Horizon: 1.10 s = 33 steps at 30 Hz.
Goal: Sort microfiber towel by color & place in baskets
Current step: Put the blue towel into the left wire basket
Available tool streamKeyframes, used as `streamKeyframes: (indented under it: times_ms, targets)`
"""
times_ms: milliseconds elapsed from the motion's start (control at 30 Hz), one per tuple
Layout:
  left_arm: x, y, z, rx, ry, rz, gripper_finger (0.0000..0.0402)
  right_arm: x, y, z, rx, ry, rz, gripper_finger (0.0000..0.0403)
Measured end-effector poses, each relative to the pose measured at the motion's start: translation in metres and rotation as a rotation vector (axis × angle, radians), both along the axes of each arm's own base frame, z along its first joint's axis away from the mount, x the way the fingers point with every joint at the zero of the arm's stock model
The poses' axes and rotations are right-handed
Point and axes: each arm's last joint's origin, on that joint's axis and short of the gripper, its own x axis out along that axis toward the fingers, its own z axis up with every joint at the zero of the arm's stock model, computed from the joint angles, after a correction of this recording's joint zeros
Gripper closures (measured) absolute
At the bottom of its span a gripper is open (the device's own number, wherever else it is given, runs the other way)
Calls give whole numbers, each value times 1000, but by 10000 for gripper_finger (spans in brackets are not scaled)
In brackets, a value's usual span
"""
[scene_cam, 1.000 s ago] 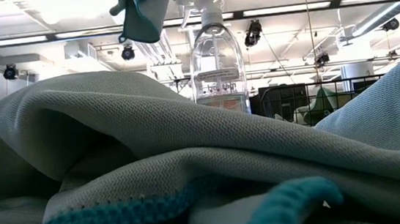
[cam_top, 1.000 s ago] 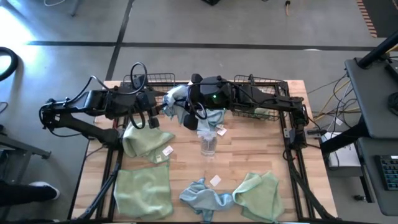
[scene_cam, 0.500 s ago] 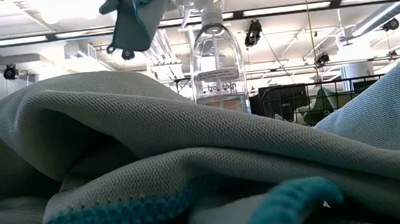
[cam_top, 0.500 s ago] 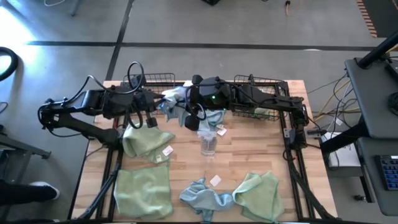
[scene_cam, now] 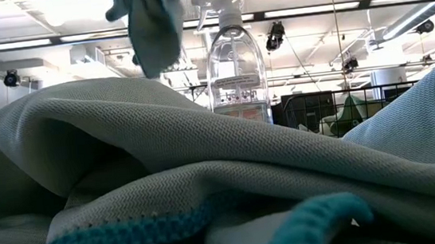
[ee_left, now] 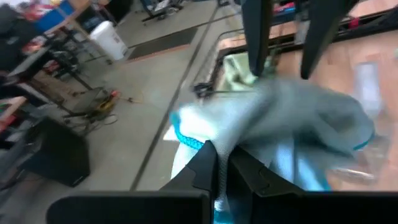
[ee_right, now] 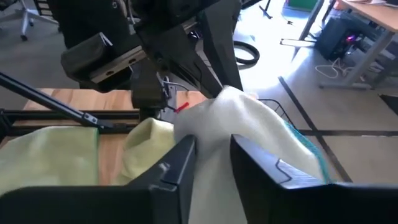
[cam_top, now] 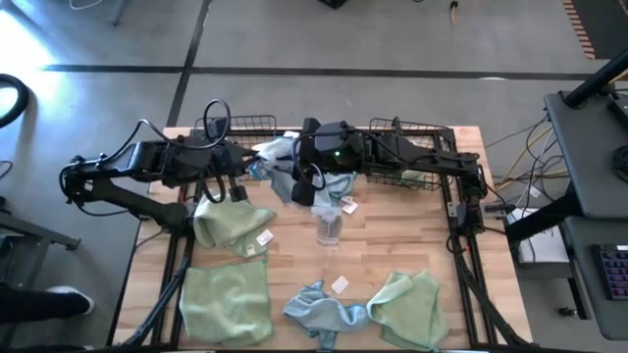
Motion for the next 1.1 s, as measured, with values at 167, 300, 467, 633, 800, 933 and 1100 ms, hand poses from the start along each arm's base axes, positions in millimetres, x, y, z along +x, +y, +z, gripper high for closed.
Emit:
streamKeyframes:
  times_ms: [167,300,467,633,800,933,1100]
  targets:
    - [-8,5,1,104,18,195,398,-2,-4,-1,-52,21,-112,277]
    - [-19,9,3,149,21,282,399,-5,-6,-1,-99,55,-176,268]
    - [-38,13,10,156,-13,331,400,-7,-6,-3,-93,87,-180,267]
    - [-63,18,18,175,-61,409,400,-8,-6,-5,-68,105,-191,271]
    - [-83,23,24,185,-96,453,400,-8,-5,-6,-37,99,-196,267]
    - [-94,26,26,198,-119,520,400,-8,-2,-6,-18,96,-192,266]
    - [-102,26,28,199,-136,524,400,-8,-1,-6,-18,97,-189,266]
